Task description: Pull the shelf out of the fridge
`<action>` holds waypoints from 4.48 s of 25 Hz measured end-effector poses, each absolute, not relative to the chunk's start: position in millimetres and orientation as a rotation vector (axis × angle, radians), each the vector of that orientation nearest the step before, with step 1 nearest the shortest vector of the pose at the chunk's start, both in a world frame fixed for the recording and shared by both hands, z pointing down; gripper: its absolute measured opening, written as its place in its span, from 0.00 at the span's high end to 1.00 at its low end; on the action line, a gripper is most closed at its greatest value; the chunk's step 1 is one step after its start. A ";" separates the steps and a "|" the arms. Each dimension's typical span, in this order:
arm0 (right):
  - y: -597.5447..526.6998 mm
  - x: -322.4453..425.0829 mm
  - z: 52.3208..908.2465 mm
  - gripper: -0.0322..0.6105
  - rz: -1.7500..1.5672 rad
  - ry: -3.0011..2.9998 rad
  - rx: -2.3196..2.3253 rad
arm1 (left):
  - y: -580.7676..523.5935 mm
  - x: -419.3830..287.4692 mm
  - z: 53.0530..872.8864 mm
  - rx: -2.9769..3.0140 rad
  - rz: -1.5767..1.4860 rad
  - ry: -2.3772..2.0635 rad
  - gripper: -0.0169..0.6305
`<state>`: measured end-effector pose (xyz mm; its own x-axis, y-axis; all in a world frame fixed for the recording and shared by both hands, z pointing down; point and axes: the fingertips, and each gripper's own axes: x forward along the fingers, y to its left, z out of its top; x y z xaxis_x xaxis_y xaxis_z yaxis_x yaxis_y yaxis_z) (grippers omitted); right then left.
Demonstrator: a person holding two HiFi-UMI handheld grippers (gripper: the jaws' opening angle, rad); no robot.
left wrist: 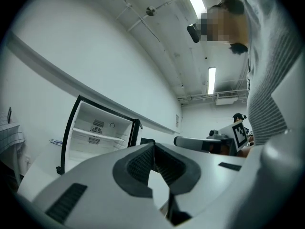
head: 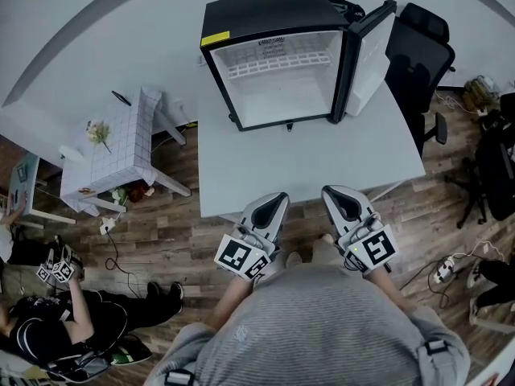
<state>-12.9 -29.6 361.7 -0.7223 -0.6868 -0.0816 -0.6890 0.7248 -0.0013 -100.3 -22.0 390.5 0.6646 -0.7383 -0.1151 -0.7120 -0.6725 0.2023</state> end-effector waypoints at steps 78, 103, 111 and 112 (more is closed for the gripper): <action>-306.5 7.0 371.2 0.93 0.075 2.936 -0.934 | -445.9 -128.9 467.3 1.487 -1.158 -1.058 0.63; -308.2 4.0 429.4 0.93 -0.119 2.952 -0.936 | -516.7 -144.1 478.1 1.401 -1.230 -1.157 0.64; -307.1 9.2 435.2 0.93 -0.135 2.953 -0.957 | -525.3 -143.8 475.8 1.364 -1.255 -1.167 0.73; -308.3 8.7 434.0 0.93 -0.115 2.955 -0.960 | -525.4 -144.5 474.9 1.363 -1.260 -1.161 0.75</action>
